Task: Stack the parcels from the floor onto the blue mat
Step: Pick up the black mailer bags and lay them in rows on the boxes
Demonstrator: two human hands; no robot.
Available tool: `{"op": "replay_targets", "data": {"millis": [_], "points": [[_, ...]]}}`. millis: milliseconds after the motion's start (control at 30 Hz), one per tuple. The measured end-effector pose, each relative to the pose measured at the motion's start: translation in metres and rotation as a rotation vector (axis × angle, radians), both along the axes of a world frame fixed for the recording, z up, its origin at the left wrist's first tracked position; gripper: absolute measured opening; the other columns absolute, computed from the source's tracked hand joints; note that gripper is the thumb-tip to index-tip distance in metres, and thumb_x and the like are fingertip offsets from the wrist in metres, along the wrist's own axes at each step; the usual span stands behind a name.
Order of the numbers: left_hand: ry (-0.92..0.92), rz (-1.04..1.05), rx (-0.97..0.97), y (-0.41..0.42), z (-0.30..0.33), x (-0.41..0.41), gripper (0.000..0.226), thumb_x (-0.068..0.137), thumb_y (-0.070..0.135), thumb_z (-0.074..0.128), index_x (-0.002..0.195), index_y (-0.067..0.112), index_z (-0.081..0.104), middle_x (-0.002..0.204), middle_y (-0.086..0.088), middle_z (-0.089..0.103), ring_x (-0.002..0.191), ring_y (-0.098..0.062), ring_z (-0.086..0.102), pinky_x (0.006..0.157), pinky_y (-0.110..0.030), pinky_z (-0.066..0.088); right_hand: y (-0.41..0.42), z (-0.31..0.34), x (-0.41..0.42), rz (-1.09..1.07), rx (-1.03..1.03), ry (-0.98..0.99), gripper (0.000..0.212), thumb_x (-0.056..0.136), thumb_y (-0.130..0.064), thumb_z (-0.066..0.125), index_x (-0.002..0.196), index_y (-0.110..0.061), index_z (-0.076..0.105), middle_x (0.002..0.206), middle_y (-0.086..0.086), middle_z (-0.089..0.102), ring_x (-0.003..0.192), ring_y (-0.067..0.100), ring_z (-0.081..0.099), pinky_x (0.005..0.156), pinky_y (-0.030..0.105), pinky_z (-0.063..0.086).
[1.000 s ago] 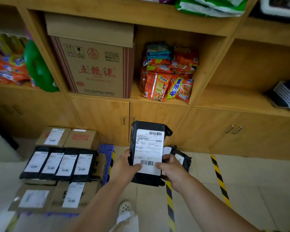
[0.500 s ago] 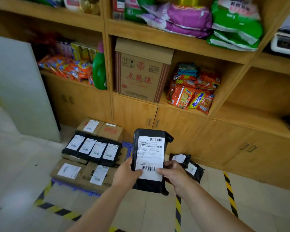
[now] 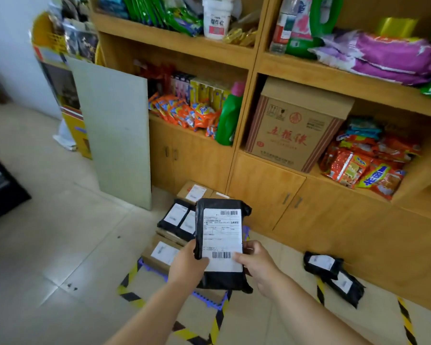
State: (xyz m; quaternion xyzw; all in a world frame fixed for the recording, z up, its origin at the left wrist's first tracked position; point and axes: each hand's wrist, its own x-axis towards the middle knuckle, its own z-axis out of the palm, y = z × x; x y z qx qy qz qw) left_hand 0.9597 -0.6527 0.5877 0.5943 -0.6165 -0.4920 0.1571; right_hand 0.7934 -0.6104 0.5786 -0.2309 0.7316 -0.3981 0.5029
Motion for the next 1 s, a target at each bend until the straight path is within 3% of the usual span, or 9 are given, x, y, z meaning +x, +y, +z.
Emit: {"op": "replay_targets", "data": {"millis": [100, 200, 333, 400, 500, 633, 733, 867, 1000], "points": [[-0.029, 0.022, -0.004, -0.034, -0.002, 0.055, 0.031, 0.087, 0.011, 0.051, 0.116, 0.022, 0.056, 0.092, 0.005, 0.062, 0.075, -0.015, 0.056, 0.051, -0.021, 0.038, -0.039, -0.008, 0.06, 0.026, 0.013, 0.06, 0.025, 0.086, -0.012, 0.064, 0.106, -0.015, 0.049, 0.104, 0.005, 0.064, 0.093, 0.021, 0.064, 0.084, 0.04, 0.054], [-0.033, 0.03, 0.002, -0.064, -0.003, 0.095, 0.033, 0.088, 0.009, 0.051, 0.12, 0.018, 0.054, 0.105, 0.002, 0.063, 0.078, -0.014, 0.055, 0.052, -0.019, 0.037, -0.071, -0.012, 0.104, 0.047, 0.025, 0.128, 0.016, 0.087, -0.015, 0.062, 0.095, -0.019, 0.049, 0.102, 0.004, 0.064, 0.091, 0.02, 0.063, 0.08, 0.037, 0.054], [0.008, 0.032, 0.047, -0.1, -0.01, 0.125, 0.042, 0.089, 0.006, 0.05, 0.128, 0.022, 0.05, 0.098, 0.007, 0.059, 0.071, -0.005, 0.055, 0.046, -0.012, 0.036, -0.108, -0.02, 0.136, 0.057, 0.057, 0.266, 0.014, 0.079, -0.022, 0.063, 0.085, -0.025, 0.051, 0.105, 0.005, 0.061, 0.092, 0.022, 0.062, 0.078, 0.038, 0.055], [0.052, 0.045, 0.078, -0.111, -0.015, 0.128, 0.042, 0.089, 0.006, 0.05, 0.128, 0.022, 0.051, 0.098, 0.008, 0.059, 0.075, -0.005, 0.056, 0.05, -0.014, 0.04, -0.12, -0.024, 0.142, 0.069, 0.09, 0.343, 0.015, 0.075, -0.024, 0.062, 0.088, -0.025, 0.054, 0.107, 0.006, 0.058, 0.093, 0.023, 0.061, 0.079, 0.039, 0.055], [0.109, 0.083, 0.141, -0.137, -0.031, 0.128, 0.039, 0.09, 0.009, 0.051, 0.125, 0.023, 0.055, 0.108, 0.007, 0.065, 0.085, -0.01, 0.059, 0.058, -0.017, 0.044, -0.148, -0.038, 0.148, 0.094, 0.137, 0.405, 0.031, 0.074, -0.023, 0.065, 0.103, -0.019, 0.056, 0.11, 0.006, 0.057, 0.097, 0.023, 0.059, 0.084, 0.04, 0.054], [0.163, 0.139, 0.228, -0.174, -0.054, 0.122, 0.034, 0.091, 0.014, 0.048, 0.121, 0.027, 0.058, 0.104, 0.005, 0.068, 0.091, -0.014, 0.062, 0.064, -0.023, 0.047, -0.19, -0.059, 0.15, 0.078, 0.171, 0.461, 0.042, 0.07, -0.02, 0.071, 0.108, -0.016, 0.054, 0.11, 0.003, 0.051, 0.106, 0.023, 0.053, 0.087, 0.039, 0.051], [0.12, 0.154, 0.256, -0.208, -0.066, 0.119, 0.028, 0.092, 0.015, 0.046, 0.112, 0.027, 0.059, 0.103, 0.003, 0.067, 0.092, -0.019, 0.062, 0.073, -0.031, 0.051, -0.224, -0.073, 0.154, 0.079, 0.213, 0.5, 0.063, 0.062, -0.031, 0.076, 0.116, -0.016, 0.049, 0.113, 0.001, 0.051, 0.111, 0.023, 0.049, 0.089, 0.037, 0.049], [0.084, 0.196, 0.311, -0.258, -0.101, 0.116, 0.019, 0.087, 0.022, 0.047, 0.095, 0.033, 0.061, 0.094, 0.001, 0.069, 0.087, -0.022, 0.062, 0.083, -0.041, 0.053, -0.272, -0.091, 0.167, 0.128, 0.294, 0.537, 0.096, 0.052, -0.046, 0.078, 0.133, -0.017, 0.034, 0.127, 0.002, 0.047, 0.12, 0.025, 0.043, 0.098, 0.038, 0.042], [0.033, 0.242, 0.359, -0.299, -0.127, 0.113, 0.03, 0.085, 0.035, 0.045, 0.108, 0.028, 0.063, 0.091, 0.001, 0.067, 0.088, -0.024, 0.063, 0.086, -0.044, 0.052, -0.315, -0.112, 0.179, 0.182, 0.379, 0.516, 0.124, 0.052, -0.056, 0.078, 0.146, -0.02, 0.007, 0.139, 0.006, 0.037, 0.129, 0.027, 0.037, 0.108, 0.042, 0.033]]}}
